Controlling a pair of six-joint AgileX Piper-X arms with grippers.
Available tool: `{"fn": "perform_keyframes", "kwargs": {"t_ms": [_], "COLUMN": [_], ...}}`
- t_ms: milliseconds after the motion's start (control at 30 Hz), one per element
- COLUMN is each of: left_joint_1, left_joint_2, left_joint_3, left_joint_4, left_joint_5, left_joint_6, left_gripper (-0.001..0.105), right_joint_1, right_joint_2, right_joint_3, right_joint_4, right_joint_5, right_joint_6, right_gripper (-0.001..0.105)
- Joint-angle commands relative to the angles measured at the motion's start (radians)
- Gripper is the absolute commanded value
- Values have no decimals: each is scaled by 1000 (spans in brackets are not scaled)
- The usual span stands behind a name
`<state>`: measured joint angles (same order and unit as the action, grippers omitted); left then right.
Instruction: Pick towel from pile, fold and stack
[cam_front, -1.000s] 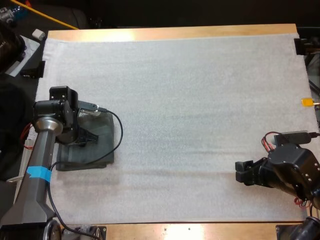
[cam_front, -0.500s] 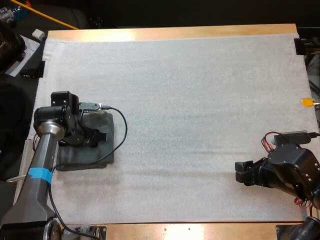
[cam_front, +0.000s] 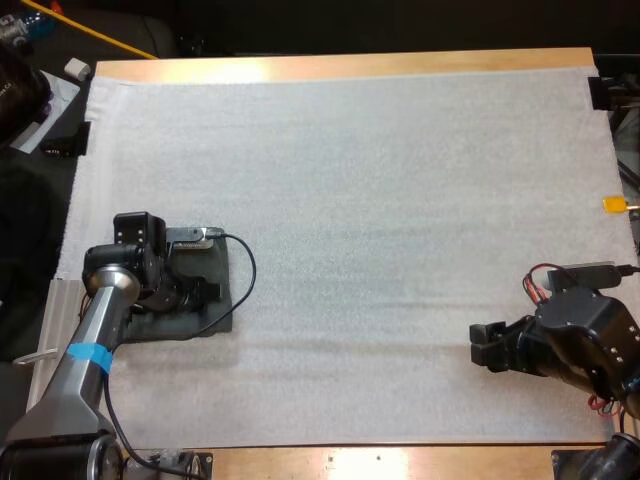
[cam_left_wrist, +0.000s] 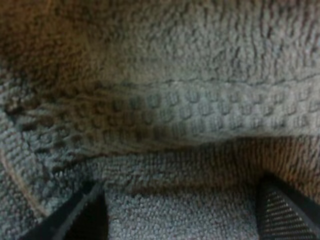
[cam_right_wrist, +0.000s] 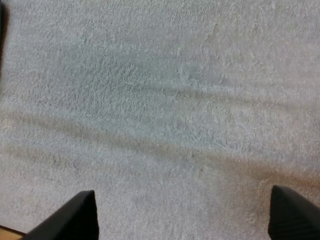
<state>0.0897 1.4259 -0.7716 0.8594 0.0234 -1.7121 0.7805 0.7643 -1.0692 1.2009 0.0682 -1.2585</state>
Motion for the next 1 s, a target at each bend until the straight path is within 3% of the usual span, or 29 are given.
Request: {"fn": "perform_keyframes", "kwargs": {"t_ms": [0, 333, 400, 700, 967], "left_joint_1": [-3, 0, -3, -2, 0], "left_joint_2": [26, -26, -5, 20, 143], "left_joint_3": [-1, -161, -128, -128, -144], "left_joint_4": [5, 62, 45, -112, -122], "left_joint_5": [26, 43, 38, 76, 69], "left_joint_6": [-11, -13, -12, -68, -68], "left_gripper": [64, 64, 63, 63, 63], "right_joint_1": [2, -1, -1, -1, 3], "right_joint_2": [-11, -9, -7, -5, -9], "right_joint_3": [-8, -8, -5, -4, -6], "right_joint_4": [12, 12, 9, 8, 17], "right_joint_5": [-5, -14, -4, -4, -8], "right_joint_6": [0, -5, -4, -8, -6], "right_gripper": [67, 67, 68, 67, 67]}}
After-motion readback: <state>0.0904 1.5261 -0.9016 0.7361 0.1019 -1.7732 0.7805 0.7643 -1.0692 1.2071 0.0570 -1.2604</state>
